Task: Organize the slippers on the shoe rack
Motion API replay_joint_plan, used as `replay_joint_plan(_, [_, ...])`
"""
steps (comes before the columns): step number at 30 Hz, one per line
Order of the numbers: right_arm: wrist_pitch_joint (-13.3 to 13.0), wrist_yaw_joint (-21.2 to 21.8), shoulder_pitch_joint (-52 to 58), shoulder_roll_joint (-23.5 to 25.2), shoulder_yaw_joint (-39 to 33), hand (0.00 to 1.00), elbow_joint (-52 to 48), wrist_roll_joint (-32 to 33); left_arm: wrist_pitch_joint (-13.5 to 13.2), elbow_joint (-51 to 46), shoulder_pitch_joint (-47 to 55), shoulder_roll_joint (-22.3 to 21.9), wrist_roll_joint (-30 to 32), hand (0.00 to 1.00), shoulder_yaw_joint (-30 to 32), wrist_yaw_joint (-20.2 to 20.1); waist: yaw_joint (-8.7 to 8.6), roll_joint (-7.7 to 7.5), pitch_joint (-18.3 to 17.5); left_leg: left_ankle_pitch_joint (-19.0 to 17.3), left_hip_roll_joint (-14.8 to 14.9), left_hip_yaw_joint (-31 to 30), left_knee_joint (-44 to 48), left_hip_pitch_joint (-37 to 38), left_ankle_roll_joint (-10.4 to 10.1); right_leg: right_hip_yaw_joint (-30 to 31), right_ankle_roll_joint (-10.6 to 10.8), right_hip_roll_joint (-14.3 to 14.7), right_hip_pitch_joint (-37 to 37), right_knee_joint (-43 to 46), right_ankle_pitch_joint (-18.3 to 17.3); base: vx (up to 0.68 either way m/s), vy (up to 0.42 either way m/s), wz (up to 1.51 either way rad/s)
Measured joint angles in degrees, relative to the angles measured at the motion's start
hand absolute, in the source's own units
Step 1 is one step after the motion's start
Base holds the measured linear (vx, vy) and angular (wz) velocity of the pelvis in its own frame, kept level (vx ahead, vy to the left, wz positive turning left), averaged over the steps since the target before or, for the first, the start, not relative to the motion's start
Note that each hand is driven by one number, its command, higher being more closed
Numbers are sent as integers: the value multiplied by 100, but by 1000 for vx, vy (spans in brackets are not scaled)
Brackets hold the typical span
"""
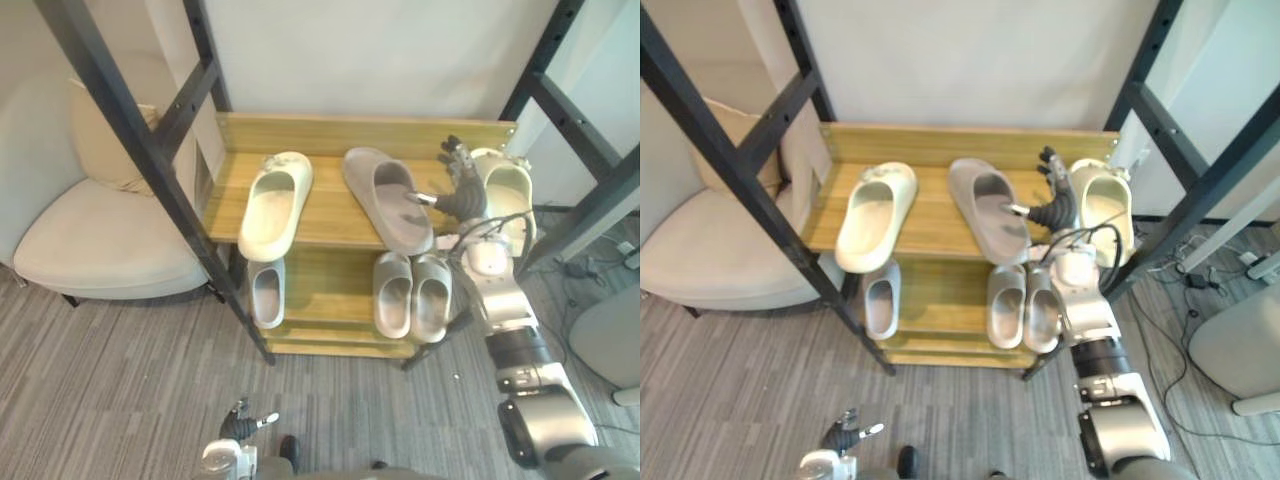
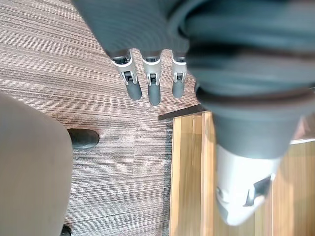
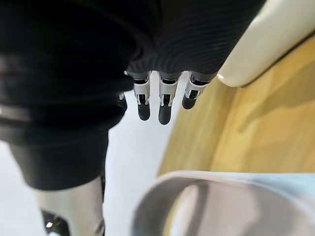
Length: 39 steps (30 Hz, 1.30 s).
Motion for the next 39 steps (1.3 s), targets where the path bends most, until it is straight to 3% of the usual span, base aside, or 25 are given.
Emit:
replay_joint_plan(12, [159,-151,-786,-259,1,0,754,-43,2,-66,2,-11,-228,0,-2,-3,1,69,122,46,29,-27,1,-158,65,-28,-115,36,-162,14,253,5,-3,2])
replay_joint_plan(21, [216,-152,-1521,-346,169,0,1435,-221,-2,-162,2,4,-431,0,1,-2,117,30,179,76,24,-20,2,-264,74,-26,-126,38,-225,-77,282,0,0,0])
replay_joint_plan(30, [259,-29,-2214,-360,510,0,2182,-232,-11,-292,-74,23,-556,0,3,5,202,13,470,100,46,-22,0,-278,47,-33,-127,60,-232,-77,283,0,-3,0])
replay_joint_plan(31, [278,41,-2380,-359,577,100,2425,-254,-11,-292,-75,28,-613,0,3,10,209,9,482,100,45,-21,0,-279,47,-34,-128,60,-233,-77,284,0,0,0])
replay_joint_plan(39, [279,157,-2581,-339,720,100,2635,-484,-12,-292,-134,58,-661,0,2,13,274,-42,565,116,67,-7,-3,-274,22,-39,-129,79,-231,-77,283,0,0,0])
